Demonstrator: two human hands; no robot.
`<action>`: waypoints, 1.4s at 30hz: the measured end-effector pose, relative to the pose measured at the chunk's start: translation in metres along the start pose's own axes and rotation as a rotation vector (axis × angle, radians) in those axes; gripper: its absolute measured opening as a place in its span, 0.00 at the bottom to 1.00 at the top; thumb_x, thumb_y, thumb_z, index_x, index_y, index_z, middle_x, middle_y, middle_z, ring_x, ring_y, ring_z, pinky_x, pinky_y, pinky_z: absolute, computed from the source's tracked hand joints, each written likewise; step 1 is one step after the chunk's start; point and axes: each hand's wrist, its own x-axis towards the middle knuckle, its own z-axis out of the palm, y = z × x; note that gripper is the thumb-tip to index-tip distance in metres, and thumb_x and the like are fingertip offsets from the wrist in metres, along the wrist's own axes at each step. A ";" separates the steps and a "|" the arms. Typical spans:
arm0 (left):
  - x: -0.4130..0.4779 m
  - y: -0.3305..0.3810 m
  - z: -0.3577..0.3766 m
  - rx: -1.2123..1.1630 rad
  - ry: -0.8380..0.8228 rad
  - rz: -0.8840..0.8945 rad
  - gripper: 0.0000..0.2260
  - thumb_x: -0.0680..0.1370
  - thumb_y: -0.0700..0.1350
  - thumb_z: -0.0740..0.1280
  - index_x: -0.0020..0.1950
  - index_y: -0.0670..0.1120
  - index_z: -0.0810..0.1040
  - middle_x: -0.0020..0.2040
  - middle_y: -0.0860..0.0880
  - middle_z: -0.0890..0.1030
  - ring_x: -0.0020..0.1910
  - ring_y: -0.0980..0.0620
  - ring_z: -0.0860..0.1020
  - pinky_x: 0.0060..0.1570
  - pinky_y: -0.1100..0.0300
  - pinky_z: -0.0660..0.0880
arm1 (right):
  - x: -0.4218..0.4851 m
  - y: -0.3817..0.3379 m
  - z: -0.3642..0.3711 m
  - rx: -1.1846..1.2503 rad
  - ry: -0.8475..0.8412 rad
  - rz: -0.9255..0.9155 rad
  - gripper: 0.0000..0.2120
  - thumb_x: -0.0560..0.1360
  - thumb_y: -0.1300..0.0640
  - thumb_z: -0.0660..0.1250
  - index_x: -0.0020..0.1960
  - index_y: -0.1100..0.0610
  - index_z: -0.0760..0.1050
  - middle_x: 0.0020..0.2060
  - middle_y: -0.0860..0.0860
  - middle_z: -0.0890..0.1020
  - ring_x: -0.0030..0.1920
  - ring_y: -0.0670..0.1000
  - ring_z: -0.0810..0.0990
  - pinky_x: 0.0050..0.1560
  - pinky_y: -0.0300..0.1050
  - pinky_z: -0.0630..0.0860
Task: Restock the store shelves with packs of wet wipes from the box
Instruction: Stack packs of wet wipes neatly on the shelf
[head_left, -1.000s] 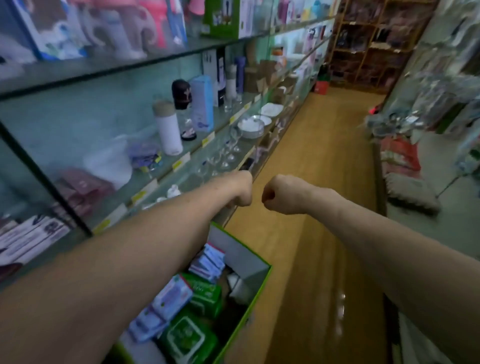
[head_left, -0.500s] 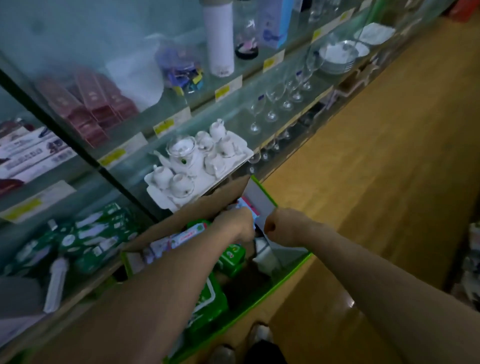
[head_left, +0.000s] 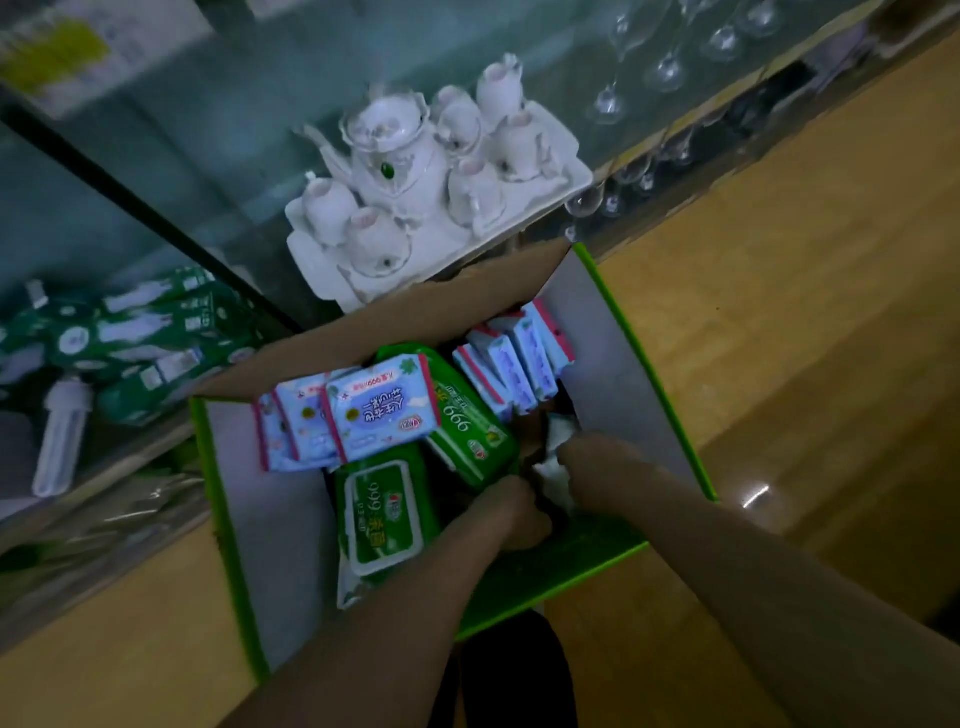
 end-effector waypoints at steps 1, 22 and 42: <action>0.005 -0.003 0.004 -0.012 -0.014 0.010 0.16 0.80 0.40 0.62 0.67 0.37 0.73 0.66 0.39 0.75 0.64 0.43 0.74 0.60 0.56 0.70 | 0.007 -0.002 0.005 -0.037 0.003 -0.015 0.20 0.79 0.49 0.58 0.66 0.59 0.70 0.64 0.60 0.71 0.63 0.59 0.72 0.61 0.50 0.73; 0.031 -0.027 0.021 -0.559 -0.032 -0.042 0.24 0.80 0.41 0.66 0.74 0.47 0.64 0.69 0.47 0.71 0.65 0.51 0.71 0.49 0.70 0.66 | 0.070 -0.019 0.002 -0.441 -0.058 0.017 0.26 0.78 0.57 0.64 0.73 0.59 0.62 0.69 0.57 0.67 0.69 0.57 0.66 0.66 0.48 0.67; 0.068 -0.063 0.042 -1.417 -0.019 -0.304 0.17 0.73 0.41 0.73 0.61 0.39 0.79 0.56 0.37 0.82 0.54 0.40 0.81 0.56 0.47 0.78 | 0.106 0.000 0.013 0.559 0.029 -0.105 0.10 0.74 0.65 0.66 0.34 0.62 0.71 0.35 0.58 0.75 0.37 0.54 0.74 0.45 0.47 0.71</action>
